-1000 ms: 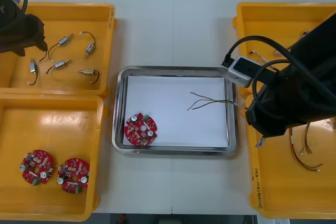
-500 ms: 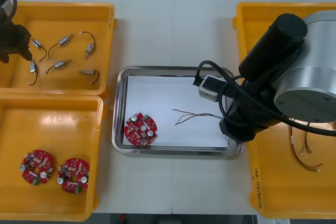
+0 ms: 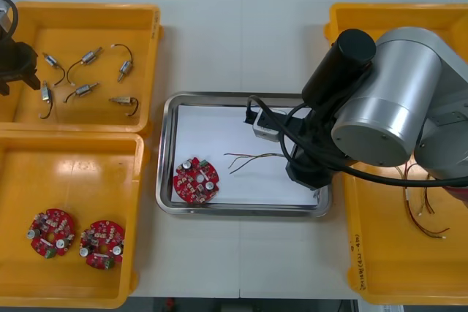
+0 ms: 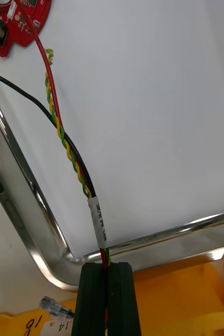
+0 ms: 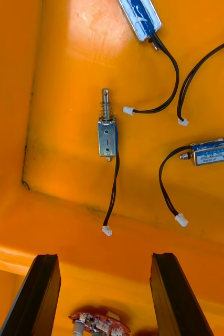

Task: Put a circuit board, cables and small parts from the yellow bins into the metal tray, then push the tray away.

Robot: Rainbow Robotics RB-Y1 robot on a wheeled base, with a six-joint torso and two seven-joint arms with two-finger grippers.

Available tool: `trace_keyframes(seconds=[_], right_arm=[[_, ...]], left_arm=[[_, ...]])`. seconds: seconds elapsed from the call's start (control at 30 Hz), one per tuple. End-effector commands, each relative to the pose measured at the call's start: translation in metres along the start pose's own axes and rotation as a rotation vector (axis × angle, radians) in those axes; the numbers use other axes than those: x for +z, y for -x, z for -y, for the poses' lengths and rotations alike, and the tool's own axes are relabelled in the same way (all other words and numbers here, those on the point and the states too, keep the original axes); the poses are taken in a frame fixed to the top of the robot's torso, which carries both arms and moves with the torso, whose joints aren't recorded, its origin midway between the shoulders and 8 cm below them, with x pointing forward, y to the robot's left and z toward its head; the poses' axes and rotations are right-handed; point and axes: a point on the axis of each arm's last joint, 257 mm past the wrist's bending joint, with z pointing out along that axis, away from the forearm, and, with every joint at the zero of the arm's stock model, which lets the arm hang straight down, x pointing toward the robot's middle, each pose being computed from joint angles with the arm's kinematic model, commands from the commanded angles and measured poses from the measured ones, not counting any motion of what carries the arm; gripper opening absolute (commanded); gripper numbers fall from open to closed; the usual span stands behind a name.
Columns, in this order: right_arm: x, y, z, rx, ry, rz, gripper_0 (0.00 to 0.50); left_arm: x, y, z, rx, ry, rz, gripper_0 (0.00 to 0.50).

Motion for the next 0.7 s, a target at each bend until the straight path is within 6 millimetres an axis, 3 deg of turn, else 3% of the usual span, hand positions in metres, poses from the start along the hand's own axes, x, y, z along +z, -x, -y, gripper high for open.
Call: trace_keyframes(seconds=[0.03, 0.27, 0.7], right_arm=[[0.004, 0.027, -0.004, -0.102, -0.043, 0.033, 0.0], [0.027, 0.026, -0.008, -0.16, -0.061, 0.012, 0.0], [0.061, 0.019, 0.002, -0.172, -0.089, -0.005, 0.0]], left_arm=[[-0.042, 0.038, -0.012, 0.106, 0.004, 0.118, 0.5], [-0.029, 0.05, -0.009, 0.106, -0.009, 0.152, 0.5], [0.005, 0.067, 0.001, 0.091, -0.026, 0.206, 0.5]])
